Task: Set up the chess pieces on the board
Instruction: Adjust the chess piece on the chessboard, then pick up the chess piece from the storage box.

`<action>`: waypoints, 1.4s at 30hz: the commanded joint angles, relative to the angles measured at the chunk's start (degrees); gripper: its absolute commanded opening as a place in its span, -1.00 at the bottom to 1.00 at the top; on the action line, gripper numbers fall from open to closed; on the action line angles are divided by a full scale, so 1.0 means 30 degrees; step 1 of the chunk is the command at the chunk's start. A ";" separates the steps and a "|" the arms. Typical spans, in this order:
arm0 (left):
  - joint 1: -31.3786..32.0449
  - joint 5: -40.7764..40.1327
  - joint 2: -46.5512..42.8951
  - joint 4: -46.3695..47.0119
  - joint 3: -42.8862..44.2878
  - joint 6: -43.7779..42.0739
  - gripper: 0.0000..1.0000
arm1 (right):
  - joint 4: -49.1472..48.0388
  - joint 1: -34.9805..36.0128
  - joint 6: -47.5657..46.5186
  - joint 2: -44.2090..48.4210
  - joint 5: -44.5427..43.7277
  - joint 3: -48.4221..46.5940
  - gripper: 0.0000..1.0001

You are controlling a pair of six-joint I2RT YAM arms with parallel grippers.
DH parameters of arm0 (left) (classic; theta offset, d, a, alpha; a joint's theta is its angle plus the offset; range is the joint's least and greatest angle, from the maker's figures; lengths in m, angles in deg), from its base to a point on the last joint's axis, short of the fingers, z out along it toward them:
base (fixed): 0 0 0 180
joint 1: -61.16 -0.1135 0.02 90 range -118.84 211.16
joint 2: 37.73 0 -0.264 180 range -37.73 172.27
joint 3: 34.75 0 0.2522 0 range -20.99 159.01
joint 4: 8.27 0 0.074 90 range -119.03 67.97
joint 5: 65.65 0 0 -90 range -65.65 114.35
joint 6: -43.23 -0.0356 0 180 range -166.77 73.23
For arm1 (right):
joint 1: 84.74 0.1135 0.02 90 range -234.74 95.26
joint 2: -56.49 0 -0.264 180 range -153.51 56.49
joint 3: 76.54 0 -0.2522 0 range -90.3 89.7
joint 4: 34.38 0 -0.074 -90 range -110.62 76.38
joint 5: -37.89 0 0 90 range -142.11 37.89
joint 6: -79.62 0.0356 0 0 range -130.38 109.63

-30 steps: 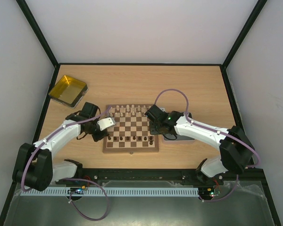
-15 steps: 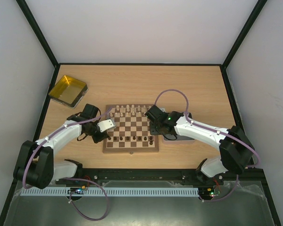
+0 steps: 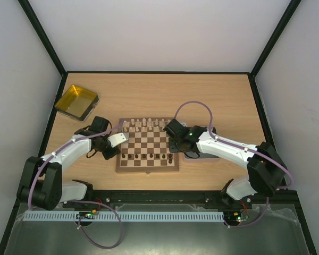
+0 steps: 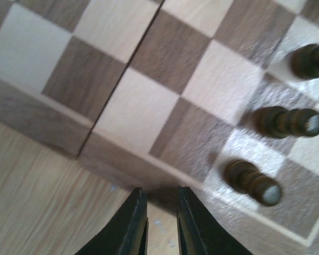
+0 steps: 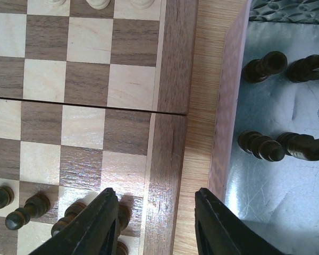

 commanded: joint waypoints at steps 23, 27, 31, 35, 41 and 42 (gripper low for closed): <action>-0.2180 0.1979 -0.3878 0.0593 0.3615 0.6750 0.99 | 0.0602 -0.4729 0.0369 0.2260 -0.2563 0.0409 0.97; -0.2218 0.0448 -0.5192 0.2557 0.3029 0.8254 0.99 | 0.1035 -0.4742 0.0825 0.2389 -0.4196 0.0188 0.61; -0.2246 -0.0935 -0.6534 0.3659 0.2436 0.8639 0.99 | 0.0906 -0.4742 0.0864 0.2570 -0.4370 0.0460 0.25; -0.2247 -0.1127 -0.7088 0.3590 0.2160 0.8225 1.00 | 0.1025 -0.4743 0.0544 0.2275 -0.3226 0.0435 0.02; -0.2284 -0.0939 -0.6402 0.2450 0.2654 0.8350 0.99 | 0.1028 -0.4750 0.0123 0.2687 -0.3433 0.0353 -0.05; -0.2278 -0.0913 -0.6145 0.2286 0.2785 0.8285 0.99 | 0.1002 -0.4747 0.0045 0.2815 -0.3489 0.0321 0.06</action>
